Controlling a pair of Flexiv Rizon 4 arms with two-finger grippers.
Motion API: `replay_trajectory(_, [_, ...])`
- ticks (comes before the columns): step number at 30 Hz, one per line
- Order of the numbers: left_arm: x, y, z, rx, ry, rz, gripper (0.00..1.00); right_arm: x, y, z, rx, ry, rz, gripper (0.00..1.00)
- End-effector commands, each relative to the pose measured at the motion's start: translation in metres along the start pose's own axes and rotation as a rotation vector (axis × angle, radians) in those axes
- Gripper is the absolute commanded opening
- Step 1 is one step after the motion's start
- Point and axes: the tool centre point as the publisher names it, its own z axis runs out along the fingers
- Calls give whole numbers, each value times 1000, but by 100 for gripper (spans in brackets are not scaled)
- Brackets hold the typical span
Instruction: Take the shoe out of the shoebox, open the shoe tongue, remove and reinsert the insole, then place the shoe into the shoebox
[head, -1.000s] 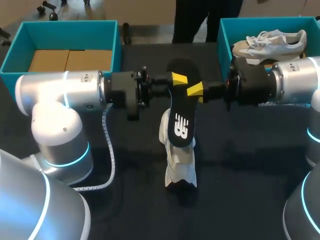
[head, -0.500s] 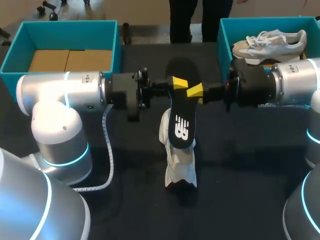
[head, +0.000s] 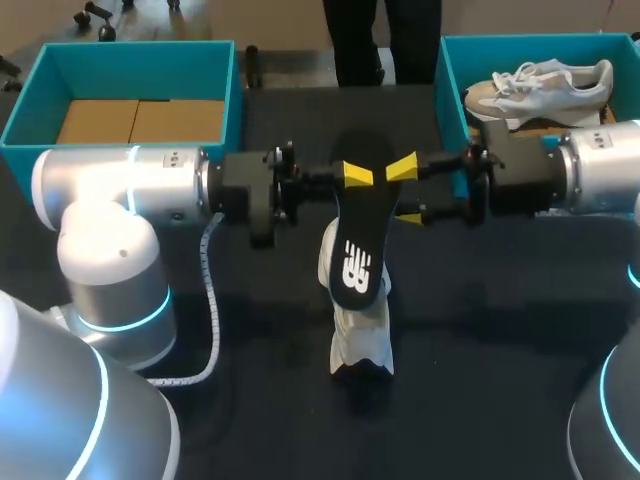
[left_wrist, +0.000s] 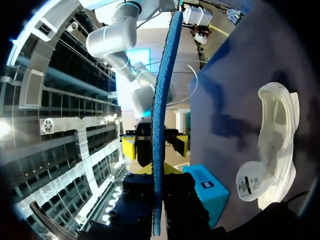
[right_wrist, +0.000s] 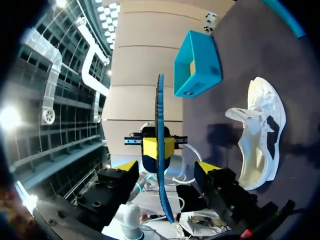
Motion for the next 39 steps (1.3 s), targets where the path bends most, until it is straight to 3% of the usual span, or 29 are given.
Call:
replay_trajectory(1, [2,-3,-5,16,16,-7,0,5,-9,-20,-24,-43,-8,100])
replay_trajectory(15, [7,-6,-7,22,31,-44,0,1,-8,-51,-34,-194,-207,100])
replay_trajectory(39, [7,-7,-7,23,32,-51,0,1,-8,-51,-34,-194,-207,100])
